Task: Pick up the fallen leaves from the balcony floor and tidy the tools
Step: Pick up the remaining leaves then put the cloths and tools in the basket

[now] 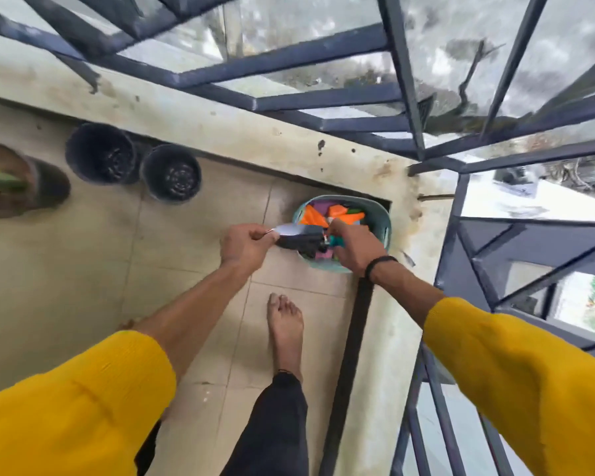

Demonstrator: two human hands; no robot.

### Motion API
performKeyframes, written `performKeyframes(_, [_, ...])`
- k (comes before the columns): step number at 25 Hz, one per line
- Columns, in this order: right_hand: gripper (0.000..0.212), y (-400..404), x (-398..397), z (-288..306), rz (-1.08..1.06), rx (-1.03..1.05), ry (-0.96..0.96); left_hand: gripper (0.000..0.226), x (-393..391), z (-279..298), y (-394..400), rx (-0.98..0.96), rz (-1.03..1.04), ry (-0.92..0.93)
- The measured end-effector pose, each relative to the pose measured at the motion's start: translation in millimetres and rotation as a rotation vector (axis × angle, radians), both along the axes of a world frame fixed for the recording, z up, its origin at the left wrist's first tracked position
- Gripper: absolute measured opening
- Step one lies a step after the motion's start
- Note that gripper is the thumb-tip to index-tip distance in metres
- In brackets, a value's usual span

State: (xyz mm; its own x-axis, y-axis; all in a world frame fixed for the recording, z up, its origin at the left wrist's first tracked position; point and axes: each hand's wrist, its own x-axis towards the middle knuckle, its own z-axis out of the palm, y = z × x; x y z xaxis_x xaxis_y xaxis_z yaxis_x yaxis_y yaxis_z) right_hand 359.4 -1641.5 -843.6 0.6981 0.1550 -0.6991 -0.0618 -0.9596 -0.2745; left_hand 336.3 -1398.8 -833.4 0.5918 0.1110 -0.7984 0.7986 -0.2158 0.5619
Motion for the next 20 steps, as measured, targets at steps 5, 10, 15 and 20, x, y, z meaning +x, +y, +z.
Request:
performKeyframes(5, [0.024,-41.8,15.1,-73.5,-0.072,-0.132,-0.091,0.035,14.2,-75.8,-75.5,-0.345,0.233,0.448])
performKeyframes(10, [0.029,-33.0,13.7,-96.6,-0.157,-0.081,-0.117,0.01,28.3,-83.4,-78.4,-0.284,0.251,0.367])
performKeyframes(15, [0.029,-27.5,20.5,-87.4,-0.242,-0.097,-0.128,0.015,46.1,-80.9,-71.7,-0.01,0.027,0.182])
performKeyframes(20, [0.03,-28.0,33.2,-83.5,-0.294,-0.158,-0.172,0.011,67.4,-79.9,-67.7,0.208,-0.152,-0.052])
